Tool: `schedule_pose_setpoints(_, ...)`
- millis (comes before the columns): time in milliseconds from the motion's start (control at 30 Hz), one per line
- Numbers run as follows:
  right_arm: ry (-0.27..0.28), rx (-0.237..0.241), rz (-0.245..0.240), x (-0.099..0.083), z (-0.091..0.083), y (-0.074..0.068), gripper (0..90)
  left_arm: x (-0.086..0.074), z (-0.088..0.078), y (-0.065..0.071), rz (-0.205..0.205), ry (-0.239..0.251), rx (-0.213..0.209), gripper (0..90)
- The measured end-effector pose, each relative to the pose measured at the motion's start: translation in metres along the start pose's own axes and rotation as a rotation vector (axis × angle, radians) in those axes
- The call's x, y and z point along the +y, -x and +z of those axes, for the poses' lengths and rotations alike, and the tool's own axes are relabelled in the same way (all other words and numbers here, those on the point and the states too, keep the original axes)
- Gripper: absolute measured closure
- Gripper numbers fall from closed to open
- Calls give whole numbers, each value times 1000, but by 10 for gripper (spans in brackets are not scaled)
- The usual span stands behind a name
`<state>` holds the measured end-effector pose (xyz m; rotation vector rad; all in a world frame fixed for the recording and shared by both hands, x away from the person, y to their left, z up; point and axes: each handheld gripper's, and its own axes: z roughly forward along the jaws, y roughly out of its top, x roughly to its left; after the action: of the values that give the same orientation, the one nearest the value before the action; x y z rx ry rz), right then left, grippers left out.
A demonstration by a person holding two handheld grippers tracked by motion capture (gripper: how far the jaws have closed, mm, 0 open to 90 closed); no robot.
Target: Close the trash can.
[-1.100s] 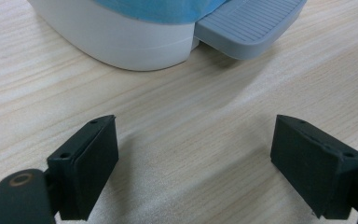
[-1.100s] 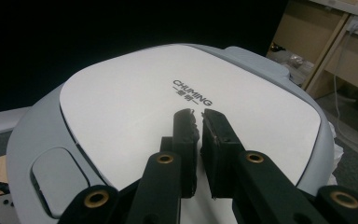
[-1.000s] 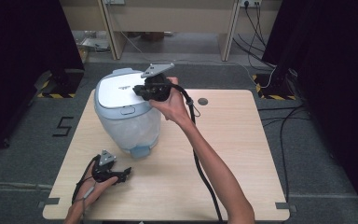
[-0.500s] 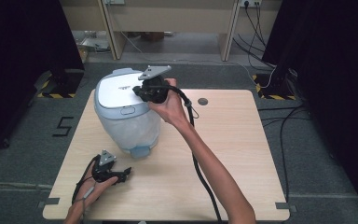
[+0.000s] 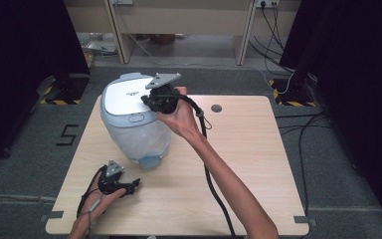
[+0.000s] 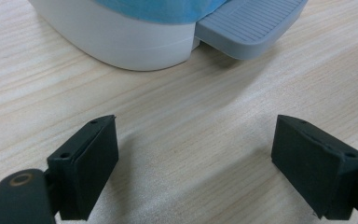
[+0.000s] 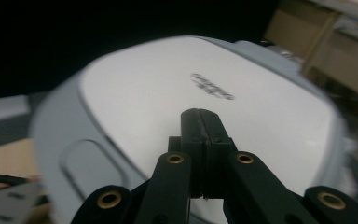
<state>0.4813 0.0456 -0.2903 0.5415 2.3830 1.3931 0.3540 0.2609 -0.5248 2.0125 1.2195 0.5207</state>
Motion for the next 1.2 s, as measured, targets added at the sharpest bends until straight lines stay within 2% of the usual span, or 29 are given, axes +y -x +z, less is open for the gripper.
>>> schedule_pose_setpoints(33,-2,49,10,0,2,-2,896,0,0,0,-1,-1,0,135)
schedule_pose_setpoints(67,11,76,7,0,6,-10,897,0,0,0,0,-1,1,133)
schedule_pose_setpoints(100,2,35,-53,3,8,-18,897,0,0,0,1,-1,1,133)
schedule_pose_setpoints(133,-3,8,-79,5,10,-22,897,0,0,0,0,-1,1,133)
schedule_pose_setpoints(300,-22,-5,-74,7,9,-24,894,0,0,0,0,-1,0,133)
schedule_pose_setpoints(333,-29,1,-65,7,8,-24,868,0,0,0,-1,-1,-1,134)
schedule_pose_setpoints(400,-34,-9,-36,7,4,-21,669,0,0,0,-1,-1,-2,135)
schedule_pose_setpoints(433,-36,-14,-17,6,2,-18,600,0,0,0,-2,-1,-3,136)
schedule_pose_setpoints(500,-25,-32,-2,2,-3,-14,517,0,0,0,1,-1,-2,136)
schedule_pose_setpoints(600,44,-49,61,-6,-15,-6,434,0,0,0,0,-1,-2,136)
schedule_pose_setpoints(667,62,-75,88,-12,-26,-1,372,0,0,0,1,-1,-2,136)
schedule_pose_setpoints(867,90,-157,151,-30,-56,15,264,0,0,0,0,-2,-2,136)
schedule_pose_setpoints(900,84,-171,160,-36,-61,18,255,0,0,0,1,-1,-3,136)
schedule_pose_setpoints(1067,36,-221,144,-66,-78,25,256,0,0,0,0,-1,-2,136)
schedule_pose_setpoints(1200,16,-252,182,-98,-90,33,258,0,0,0,1,-2,-2,136)
